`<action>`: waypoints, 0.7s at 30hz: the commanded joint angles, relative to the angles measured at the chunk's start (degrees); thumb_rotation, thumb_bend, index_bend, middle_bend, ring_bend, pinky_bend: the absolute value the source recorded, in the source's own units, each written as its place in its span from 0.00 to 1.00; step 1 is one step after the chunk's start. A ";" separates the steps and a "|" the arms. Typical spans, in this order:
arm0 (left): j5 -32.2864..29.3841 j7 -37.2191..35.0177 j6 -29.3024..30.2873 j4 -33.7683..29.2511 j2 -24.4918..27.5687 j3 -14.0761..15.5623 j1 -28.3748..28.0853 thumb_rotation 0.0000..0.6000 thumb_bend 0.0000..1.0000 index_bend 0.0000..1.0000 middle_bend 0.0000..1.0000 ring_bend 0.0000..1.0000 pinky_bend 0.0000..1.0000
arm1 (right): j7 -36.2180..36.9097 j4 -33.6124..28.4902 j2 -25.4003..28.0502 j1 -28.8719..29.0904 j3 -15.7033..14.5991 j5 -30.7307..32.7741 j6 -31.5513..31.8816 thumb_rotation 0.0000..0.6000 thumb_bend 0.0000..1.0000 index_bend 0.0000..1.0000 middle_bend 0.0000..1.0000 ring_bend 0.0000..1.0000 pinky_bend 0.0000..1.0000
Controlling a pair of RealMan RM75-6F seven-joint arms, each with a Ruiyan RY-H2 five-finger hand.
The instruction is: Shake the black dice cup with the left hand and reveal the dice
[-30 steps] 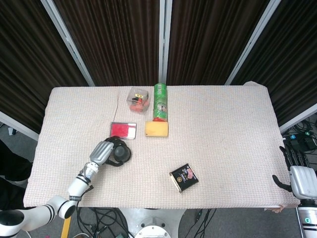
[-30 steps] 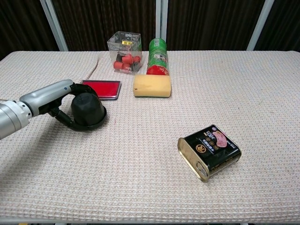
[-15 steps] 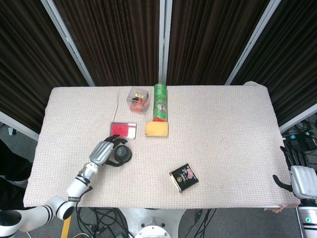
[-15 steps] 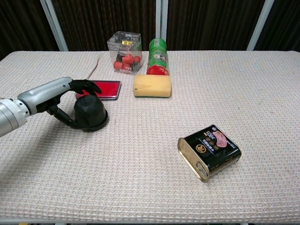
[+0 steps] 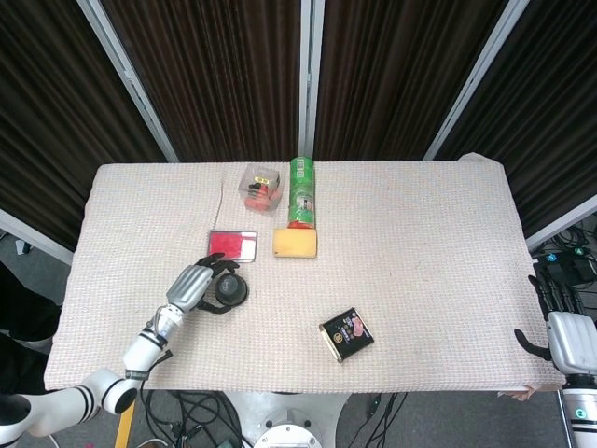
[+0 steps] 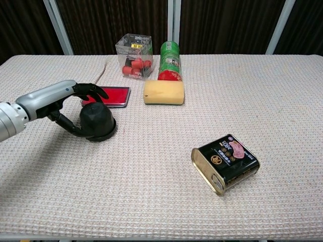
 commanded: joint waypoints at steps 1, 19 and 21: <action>-0.28 0.57 0.29 0.17 -0.26 -0.32 0.02 1.00 0.11 0.26 0.32 0.12 0.20 | -0.17 0.01 -0.07 0.03 -0.01 0.04 -0.09 1.00 0.17 0.00 0.00 0.00 0.00; -1.08 1.85 2.06 -4.21 1.93 -1.99 0.46 1.00 0.11 0.30 0.39 0.18 0.23 | 0.22 1.07 -0.59 0.34 0.16 0.84 -1.29 1.00 0.17 0.00 0.00 0.00 0.00; -1.17 1.92 2.42 -5.03 2.54 -2.27 0.56 1.00 0.11 0.30 0.39 0.18 0.23 | 0.25 1.05 -0.58 0.36 0.16 0.84 -1.34 1.00 0.17 0.00 0.00 0.00 0.00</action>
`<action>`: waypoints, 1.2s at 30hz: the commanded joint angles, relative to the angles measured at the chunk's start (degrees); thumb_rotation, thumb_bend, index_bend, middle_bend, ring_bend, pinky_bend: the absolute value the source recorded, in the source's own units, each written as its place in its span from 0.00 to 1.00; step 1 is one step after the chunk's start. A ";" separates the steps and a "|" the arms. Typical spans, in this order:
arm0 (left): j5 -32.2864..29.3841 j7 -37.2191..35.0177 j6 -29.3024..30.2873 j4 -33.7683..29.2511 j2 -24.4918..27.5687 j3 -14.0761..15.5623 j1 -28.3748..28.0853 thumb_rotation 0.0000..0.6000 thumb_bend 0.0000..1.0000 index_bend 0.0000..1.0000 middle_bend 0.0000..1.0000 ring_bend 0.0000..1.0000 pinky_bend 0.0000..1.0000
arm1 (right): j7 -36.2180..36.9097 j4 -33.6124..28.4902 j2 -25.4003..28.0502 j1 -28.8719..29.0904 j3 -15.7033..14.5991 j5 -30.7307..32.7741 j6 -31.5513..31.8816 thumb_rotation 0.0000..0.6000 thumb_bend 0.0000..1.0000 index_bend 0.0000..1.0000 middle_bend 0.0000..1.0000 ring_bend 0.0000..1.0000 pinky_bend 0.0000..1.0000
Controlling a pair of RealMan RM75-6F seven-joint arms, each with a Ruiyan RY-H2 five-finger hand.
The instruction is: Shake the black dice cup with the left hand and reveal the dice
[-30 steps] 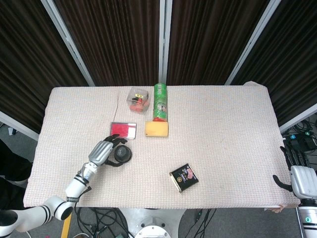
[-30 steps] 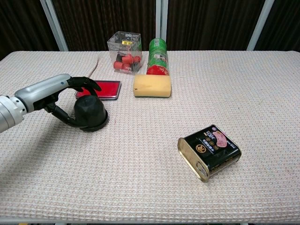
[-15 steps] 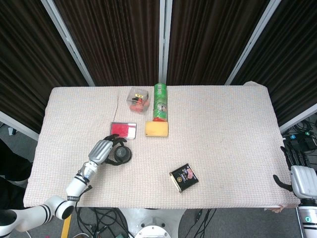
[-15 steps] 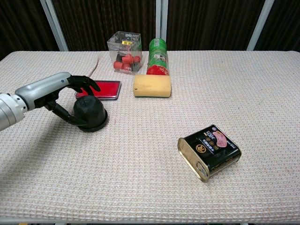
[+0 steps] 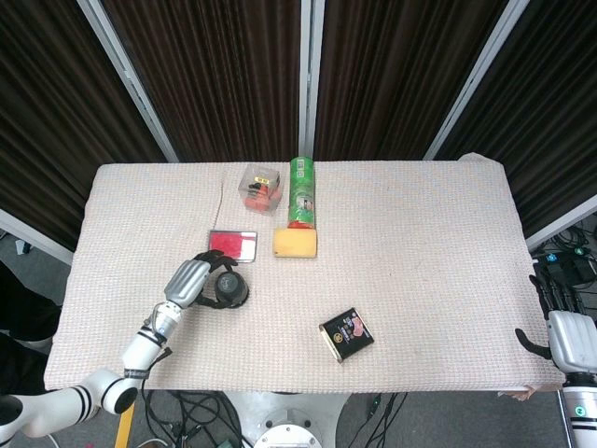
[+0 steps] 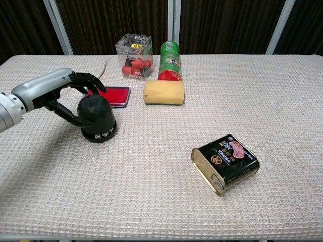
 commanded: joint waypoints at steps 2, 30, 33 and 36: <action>-0.15 0.33 0.78 -1.44 1.24 -0.56 0.21 1.00 0.11 0.30 0.39 0.18 0.23 | -0.03 -0.05 0.00 0.03 -0.03 -0.03 -0.05 1.00 0.17 0.00 0.00 0.00 0.00; -6.40 1.55 -0.06 6.42 0.21 -4.70 0.85 1.00 0.09 0.22 0.22 0.09 0.15 | -0.46 -0.61 0.16 0.04 -0.01 0.04 -0.04 1.00 0.19 0.00 0.00 0.00 0.00; -5.35 2.18 1.69 4.57 1.12 -5.04 0.84 1.00 0.08 0.19 0.20 0.08 0.14 | -0.42 -0.52 0.11 0.06 -0.04 -0.01 -0.08 1.00 0.19 0.00 0.00 0.00 0.00; -4.42 3.30 4.53 1.83 2.04 -6.00 0.92 1.00 0.07 0.19 0.19 0.08 0.14 | -0.41 -0.51 0.09 0.04 -0.03 -0.05 0.01 1.00 0.19 0.00 0.00 0.00 0.00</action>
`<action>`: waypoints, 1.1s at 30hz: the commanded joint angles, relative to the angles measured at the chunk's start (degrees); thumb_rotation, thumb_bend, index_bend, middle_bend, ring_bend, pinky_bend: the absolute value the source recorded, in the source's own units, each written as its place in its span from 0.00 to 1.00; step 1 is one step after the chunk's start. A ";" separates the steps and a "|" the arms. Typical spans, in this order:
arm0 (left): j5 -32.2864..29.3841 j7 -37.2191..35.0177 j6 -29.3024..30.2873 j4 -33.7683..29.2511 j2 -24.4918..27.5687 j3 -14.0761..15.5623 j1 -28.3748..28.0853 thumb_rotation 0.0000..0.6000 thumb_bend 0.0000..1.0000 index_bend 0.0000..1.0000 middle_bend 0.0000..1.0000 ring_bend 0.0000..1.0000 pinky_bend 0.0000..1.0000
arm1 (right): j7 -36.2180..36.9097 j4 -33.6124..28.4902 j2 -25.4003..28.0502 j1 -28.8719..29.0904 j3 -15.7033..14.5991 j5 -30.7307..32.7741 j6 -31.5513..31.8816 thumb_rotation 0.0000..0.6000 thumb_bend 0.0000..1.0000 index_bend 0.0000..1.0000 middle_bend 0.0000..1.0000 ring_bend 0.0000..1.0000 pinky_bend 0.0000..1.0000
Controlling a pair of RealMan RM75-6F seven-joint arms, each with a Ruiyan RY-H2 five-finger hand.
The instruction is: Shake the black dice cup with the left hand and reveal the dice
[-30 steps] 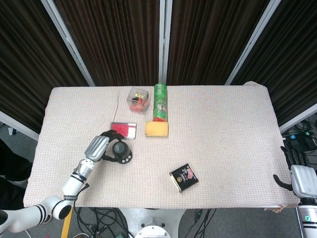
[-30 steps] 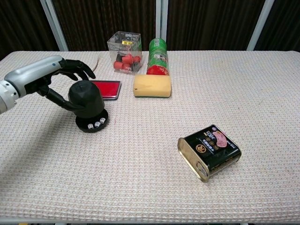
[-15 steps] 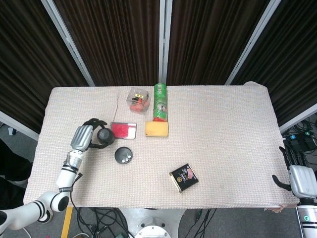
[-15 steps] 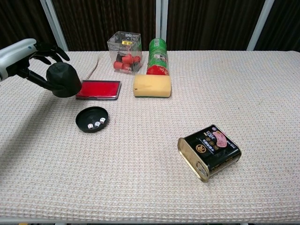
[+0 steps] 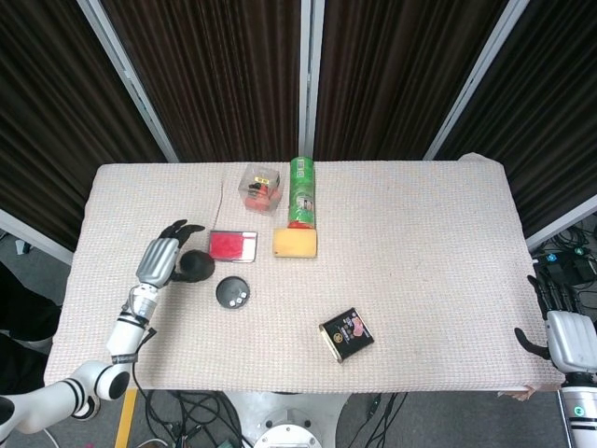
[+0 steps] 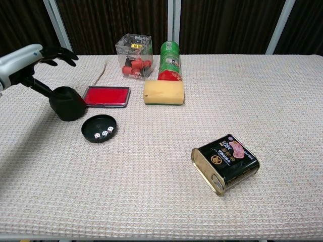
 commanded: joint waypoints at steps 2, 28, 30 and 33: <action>1.71 2.55 5.05 -4.56 1.66 -1.40 0.49 1.00 0.06 0.19 0.19 0.08 0.14 | 0.01 -0.08 0.07 -0.04 0.04 -0.05 0.17 1.00 0.19 0.00 0.00 0.00 0.00; 2.75 18.01 26.40 -22.49 17.66 11.70 25.00 1.00 0.05 0.19 0.19 0.06 0.12 | -0.16 -2.54 0.86 -0.43 -0.84 -2.93 2.51 1.00 0.19 0.00 0.00 0.00 0.00; 3.68 18.07 27.64 -22.24 17.77 11.75 25.76 1.00 0.05 0.19 0.19 0.06 0.12 | -0.53 -2.82 0.77 -0.36 -0.93 -3.00 2.38 1.00 0.19 0.00 0.00 0.00 0.00; 4.23 18.47 28.90 -22.17 18.15 10.88 26.33 1.00 0.05 0.19 0.19 0.06 0.12 | -1.04 -3.22 0.71 -0.26 -1.03 -3.06 2.21 1.00 0.19 0.00 0.00 0.00 0.00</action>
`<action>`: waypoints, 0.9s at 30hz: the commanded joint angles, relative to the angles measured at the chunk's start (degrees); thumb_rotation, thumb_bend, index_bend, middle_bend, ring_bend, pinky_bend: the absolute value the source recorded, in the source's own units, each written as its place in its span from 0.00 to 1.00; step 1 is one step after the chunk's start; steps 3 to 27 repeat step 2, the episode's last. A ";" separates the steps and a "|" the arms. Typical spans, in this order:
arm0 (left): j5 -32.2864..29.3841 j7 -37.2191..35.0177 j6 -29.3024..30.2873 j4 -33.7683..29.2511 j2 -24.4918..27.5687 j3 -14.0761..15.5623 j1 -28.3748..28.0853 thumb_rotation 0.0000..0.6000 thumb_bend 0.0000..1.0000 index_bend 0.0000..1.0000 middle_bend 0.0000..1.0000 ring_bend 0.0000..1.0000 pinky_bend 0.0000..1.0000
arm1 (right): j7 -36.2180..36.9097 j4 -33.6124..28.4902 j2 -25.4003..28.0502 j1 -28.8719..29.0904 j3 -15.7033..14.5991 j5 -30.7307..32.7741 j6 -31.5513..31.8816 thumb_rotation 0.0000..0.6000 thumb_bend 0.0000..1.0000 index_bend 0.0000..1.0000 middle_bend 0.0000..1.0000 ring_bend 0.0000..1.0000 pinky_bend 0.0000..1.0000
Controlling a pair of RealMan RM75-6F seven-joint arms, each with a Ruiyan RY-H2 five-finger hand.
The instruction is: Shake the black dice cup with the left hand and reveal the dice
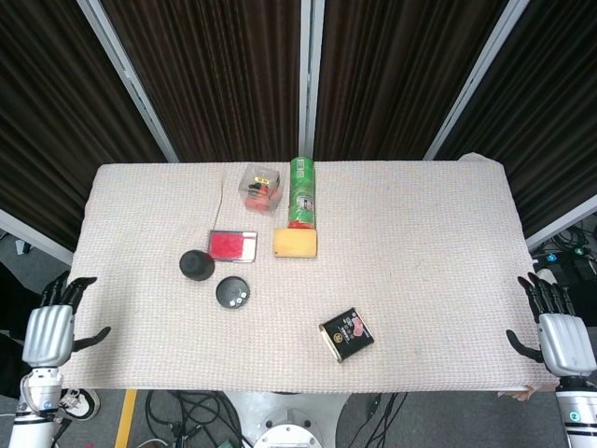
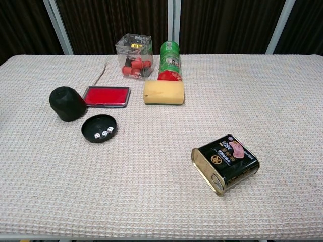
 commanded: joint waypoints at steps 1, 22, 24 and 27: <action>0.43 -0.02 1.10 -0.30 0.67 -0.99 0.64 1.00 0.05 0.19 0.19 0.06 0.12 | -0.17 -0.18 -0.03 0.03 -0.08 -0.07 -0.04 1.00 0.19 0.00 0.00 0.00 0.00; 0.38 -0.21 1.18 -0.48 0.81 -1.29 0.74 1.00 0.05 0.19 0.19 0.06 0.12 | -0.14 -0.17 -0.01 0.02 -0.09 -0.06 -0.02 1.00 0.19 0.00 0.00 0.00 0.00; 0.38 -0.21 1.18 -0.48 0.81 -1.29 0.74 1.00 0.05 0.19 0.19 0.06 0.12 | -0.14 -0.17 -0.01 0.02 -0.09 -0.06 -0.02 1.00 0.19 0.00 0.00 0.00 0.00; 0.38 -0.21 1.18 -0.48 0.81 -1.29 0.74 1.00 0.05 0.19 0.19 0.06 0.12 | -0.14 -0.17 -0.01 0.02 -0.09 -0.06 -0.02 1.00 0.19 0.00 0.00 0.00 0.00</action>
